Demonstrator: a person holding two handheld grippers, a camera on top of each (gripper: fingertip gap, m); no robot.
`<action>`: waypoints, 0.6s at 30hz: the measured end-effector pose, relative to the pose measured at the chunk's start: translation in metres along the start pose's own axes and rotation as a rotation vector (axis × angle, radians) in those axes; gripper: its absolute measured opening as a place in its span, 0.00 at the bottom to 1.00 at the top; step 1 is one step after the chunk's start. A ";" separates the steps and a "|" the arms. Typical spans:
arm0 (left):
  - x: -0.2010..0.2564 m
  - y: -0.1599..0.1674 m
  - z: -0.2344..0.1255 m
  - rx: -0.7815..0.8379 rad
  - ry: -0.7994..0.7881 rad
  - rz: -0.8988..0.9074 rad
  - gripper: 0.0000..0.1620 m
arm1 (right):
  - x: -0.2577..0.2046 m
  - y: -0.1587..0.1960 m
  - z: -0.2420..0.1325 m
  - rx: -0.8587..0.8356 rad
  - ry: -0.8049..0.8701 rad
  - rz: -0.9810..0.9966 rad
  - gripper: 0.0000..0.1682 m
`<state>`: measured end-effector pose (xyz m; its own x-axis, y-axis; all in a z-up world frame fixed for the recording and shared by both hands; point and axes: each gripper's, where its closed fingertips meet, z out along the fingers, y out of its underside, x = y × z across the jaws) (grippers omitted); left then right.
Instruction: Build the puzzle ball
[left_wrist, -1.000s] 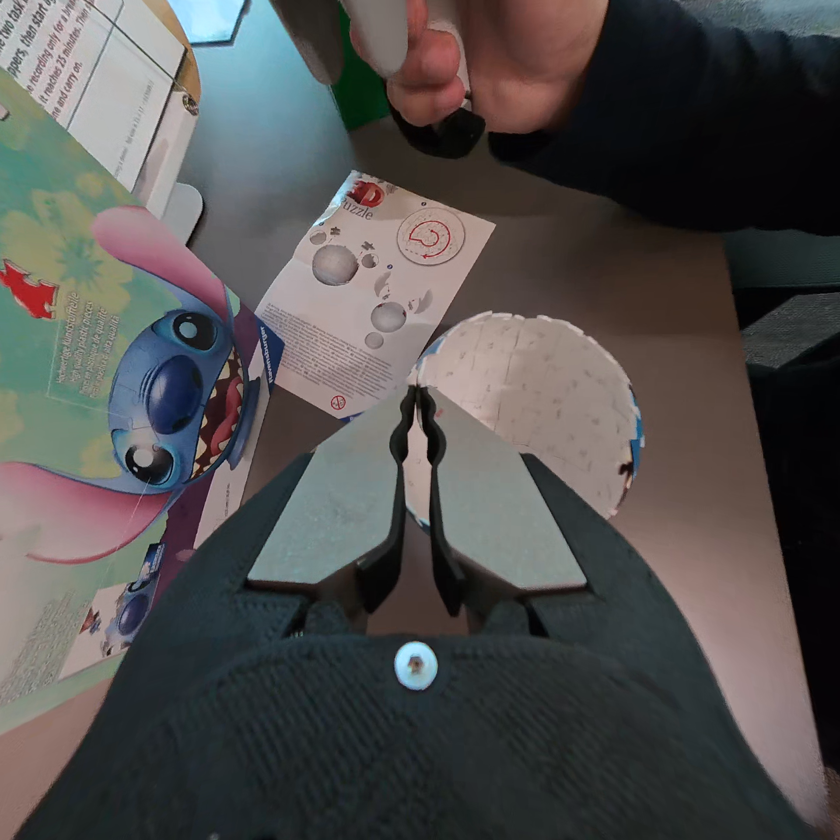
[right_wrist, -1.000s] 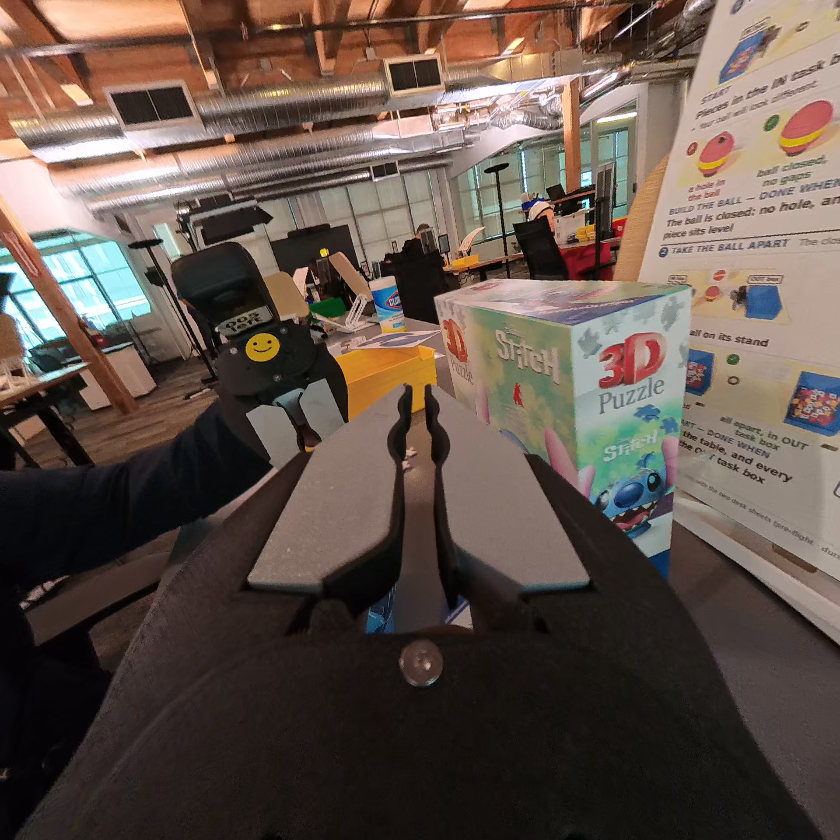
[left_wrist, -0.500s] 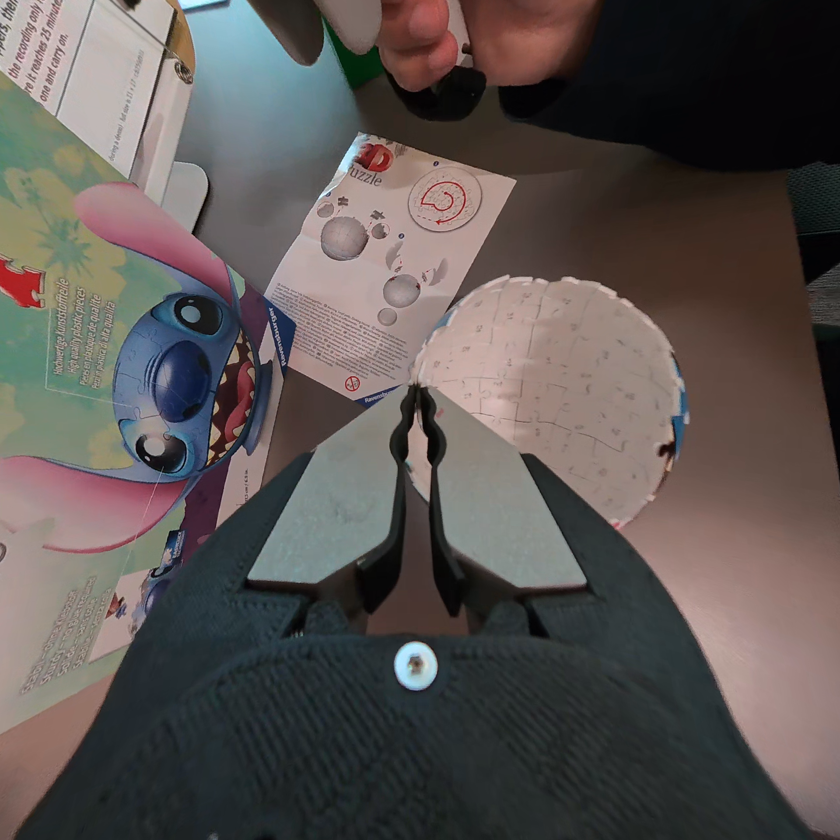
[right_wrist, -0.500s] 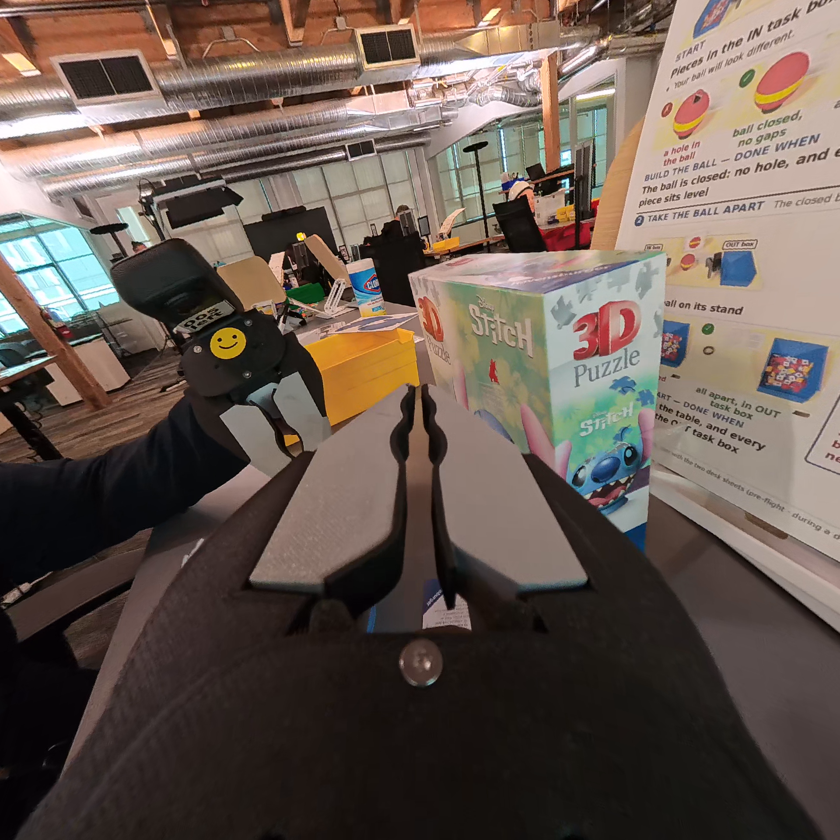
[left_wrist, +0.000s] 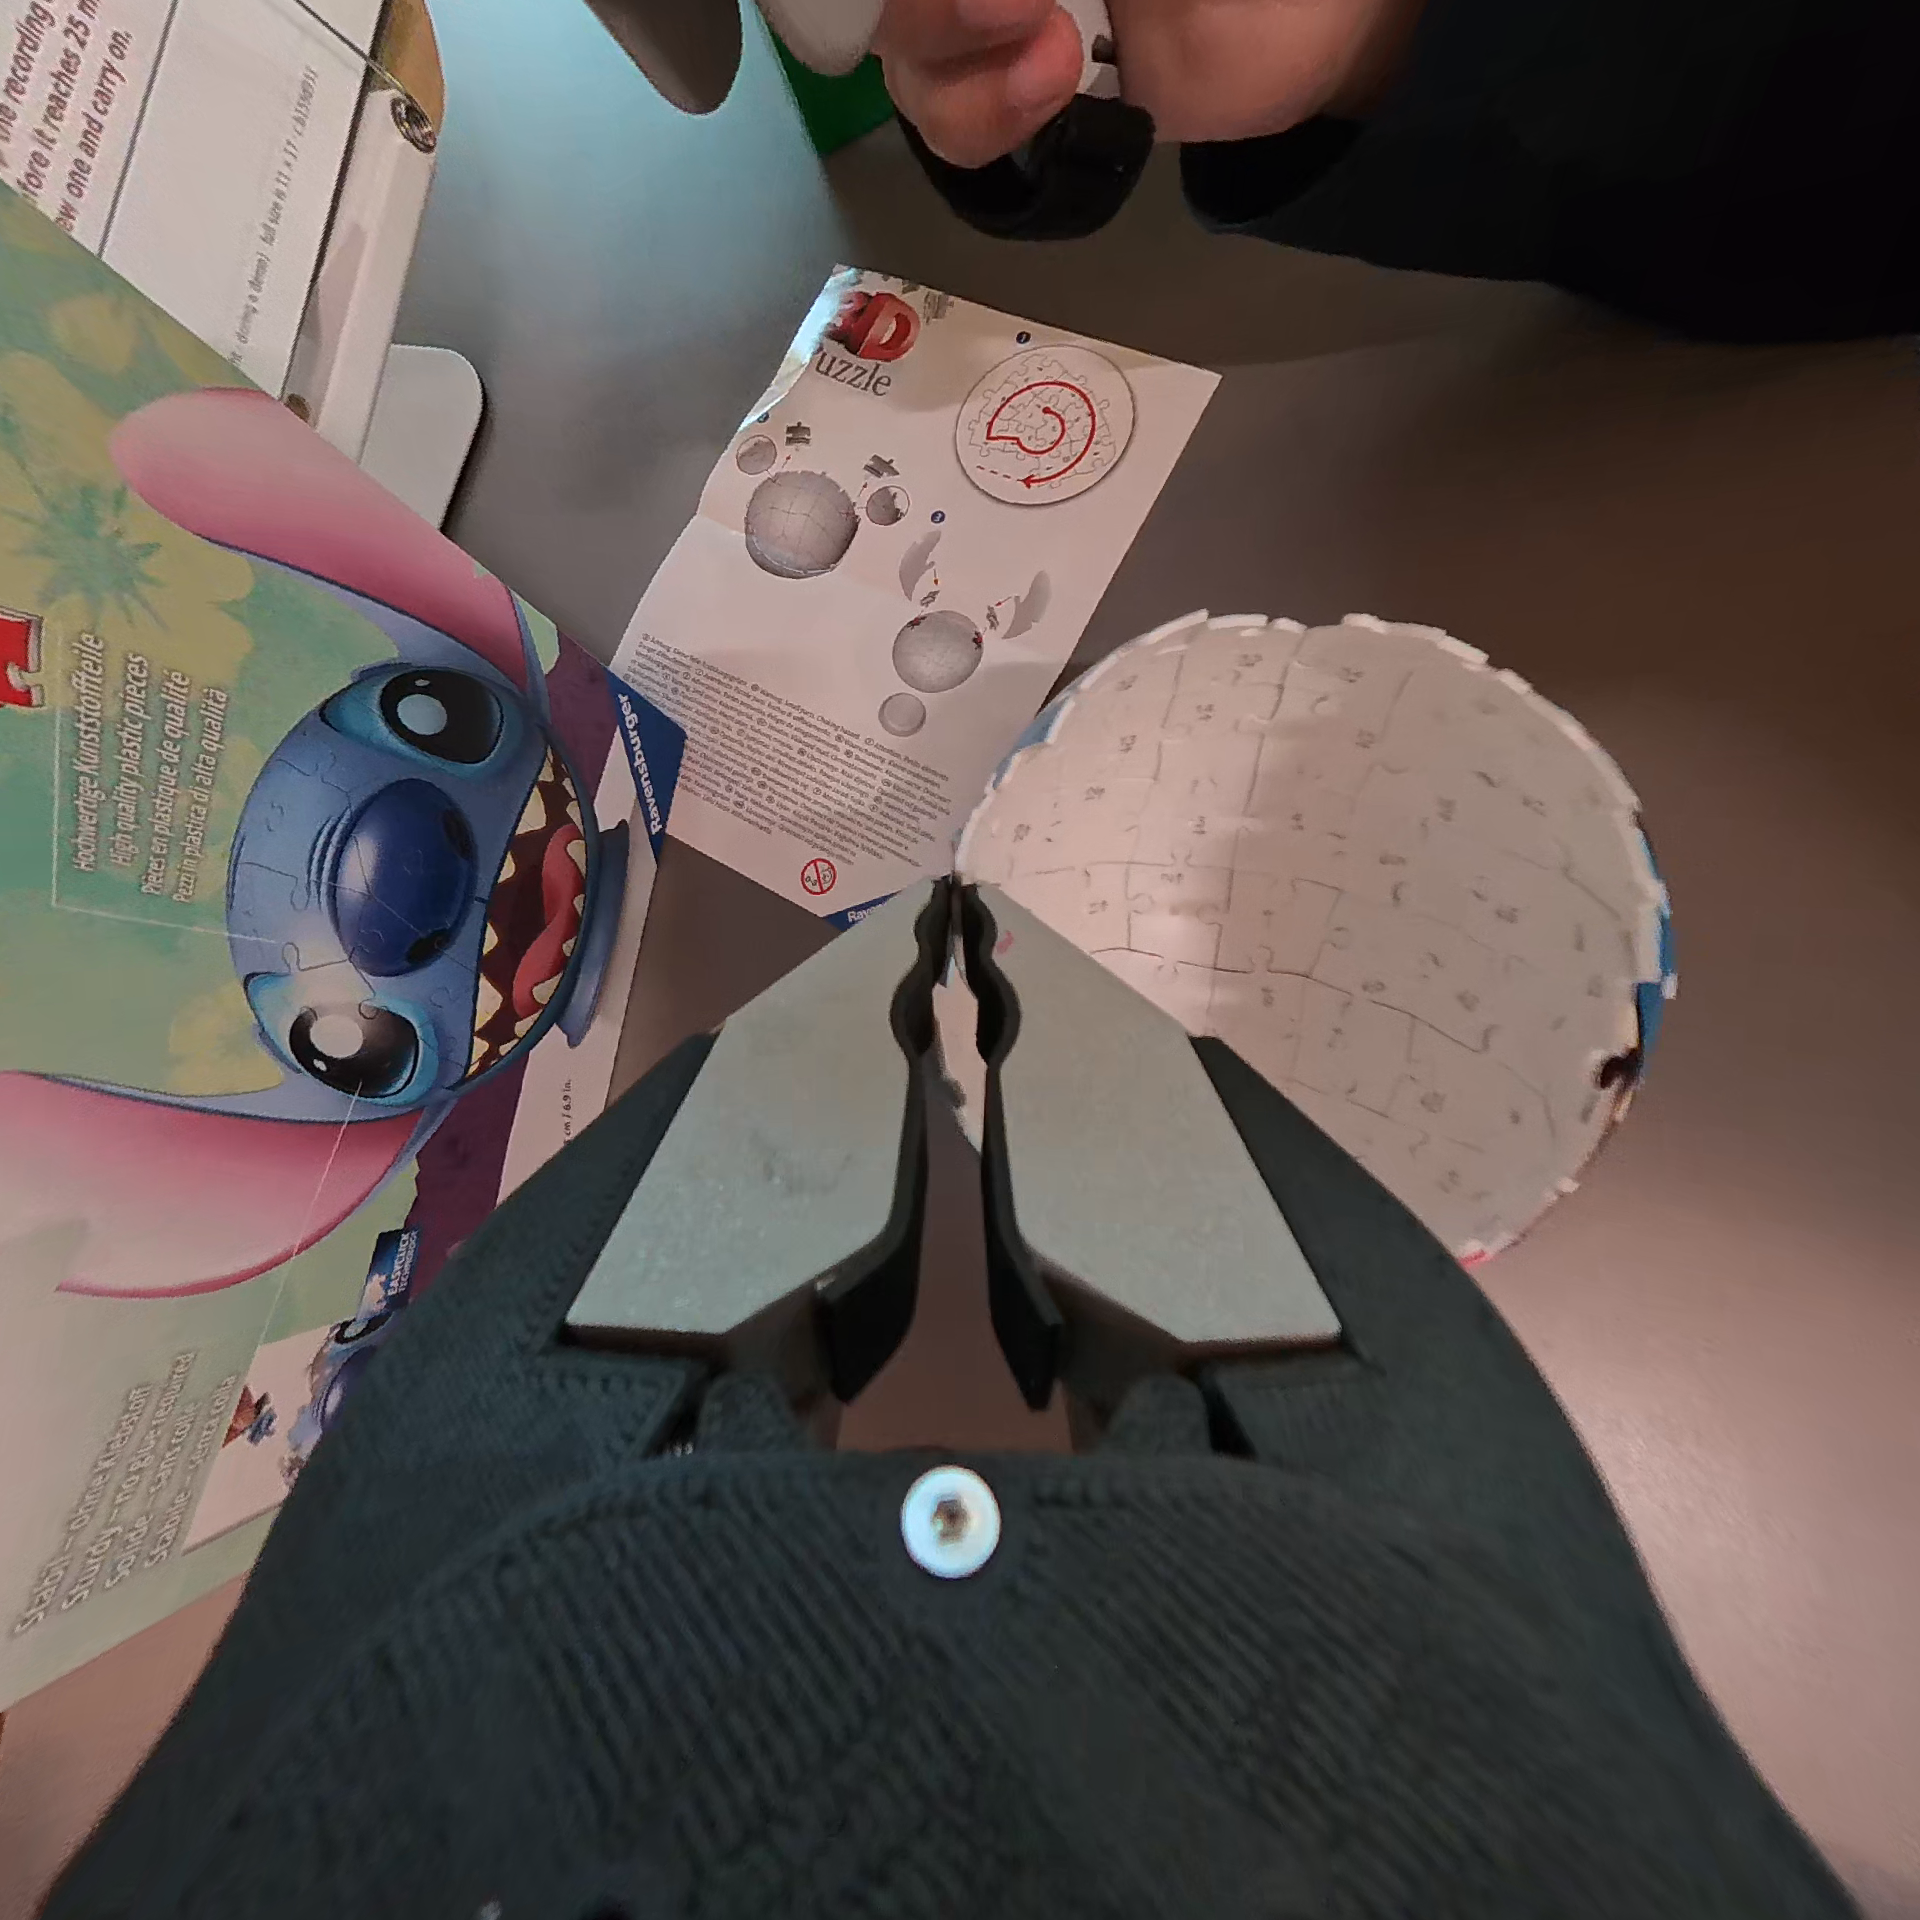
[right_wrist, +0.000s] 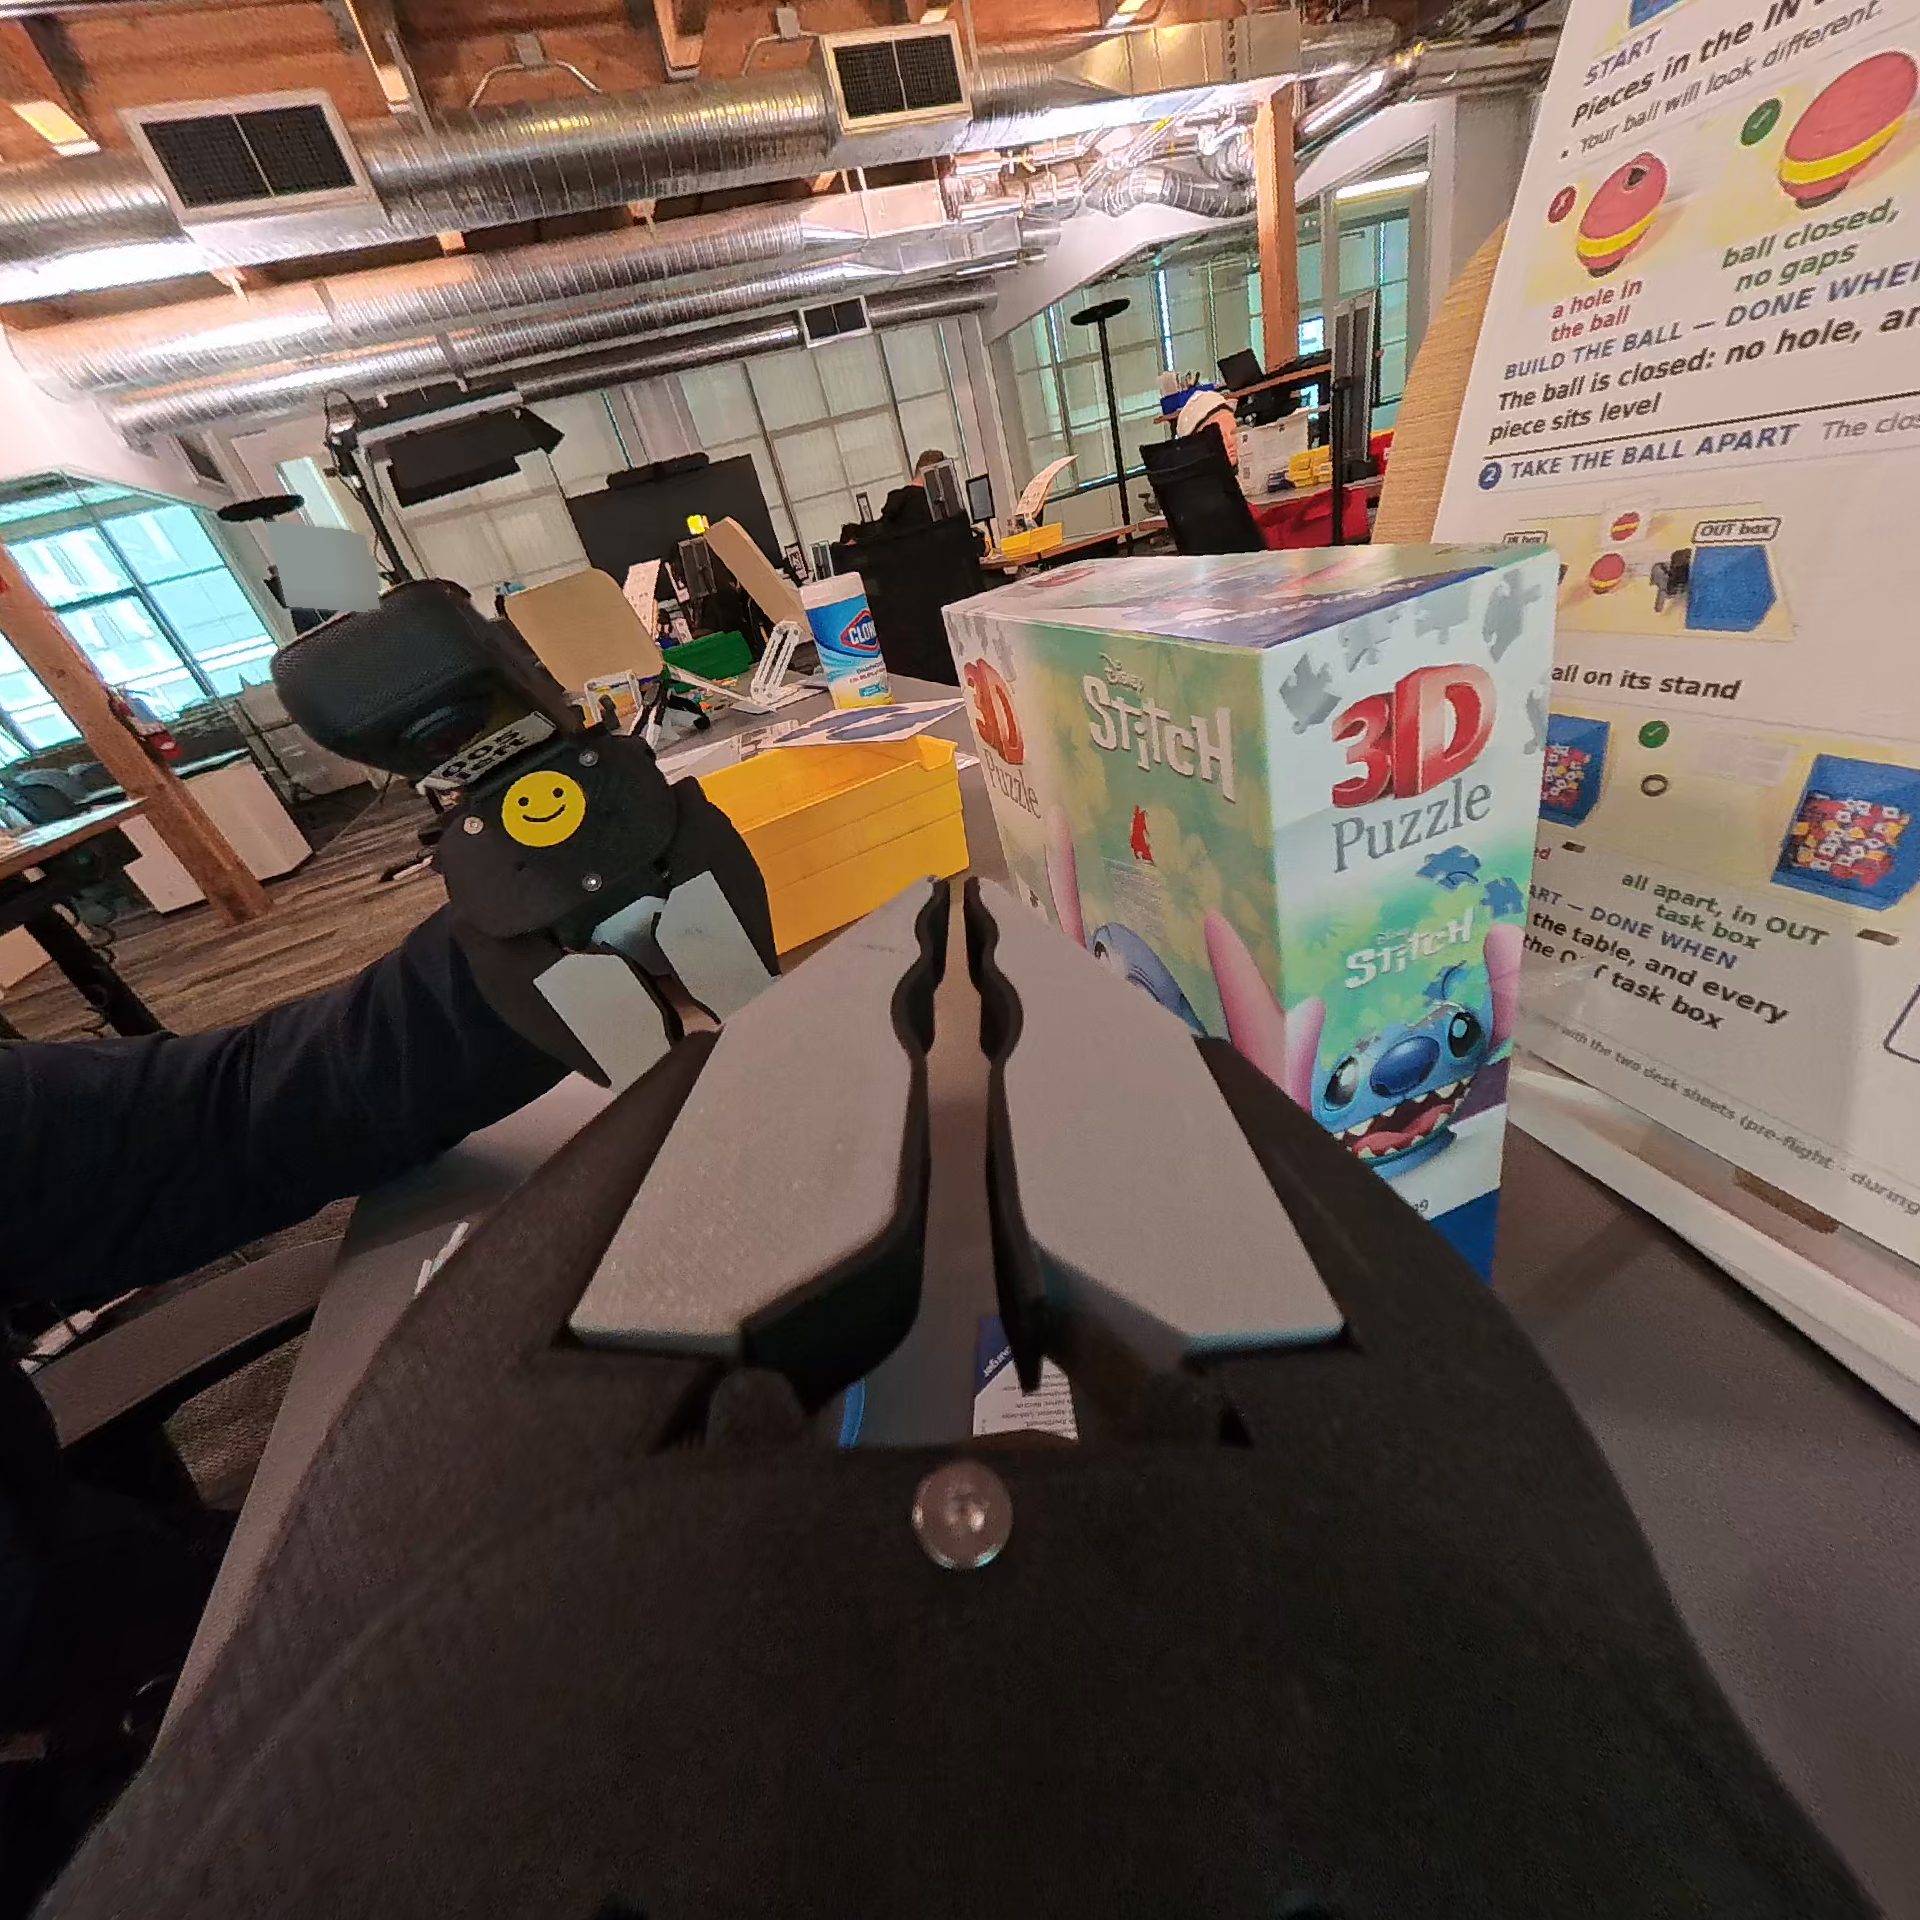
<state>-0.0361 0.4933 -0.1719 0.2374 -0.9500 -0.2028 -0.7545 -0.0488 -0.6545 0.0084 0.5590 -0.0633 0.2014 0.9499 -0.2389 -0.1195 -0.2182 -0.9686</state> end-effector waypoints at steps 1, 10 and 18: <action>0.000 0.000 0.000 -0.003 -0.003 0.006 0.00 | 0.000 0.000 0.000 0.001 -0.001 -0.001 0.00; 0.003 -0.001 0.000 -0.009 -0.003 0.017 0.00 | -0.001 -0.002 -0.001 0.007 -0.004 0.000 0.00; 0.003 -0.001 0.000 -0.008 0.009 0.003 0.00 | -0.001 0.000 0.000 0.002 -0.005 0.001 0.00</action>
<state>-0.0351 0.4903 -0.1720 0.2290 -0.9530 -0.1982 -0.7599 -0.0478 -0.6483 0.0080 0.5581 -0.0625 0.1966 0.9508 -0.2394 -0.1220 -0.2186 -0.9682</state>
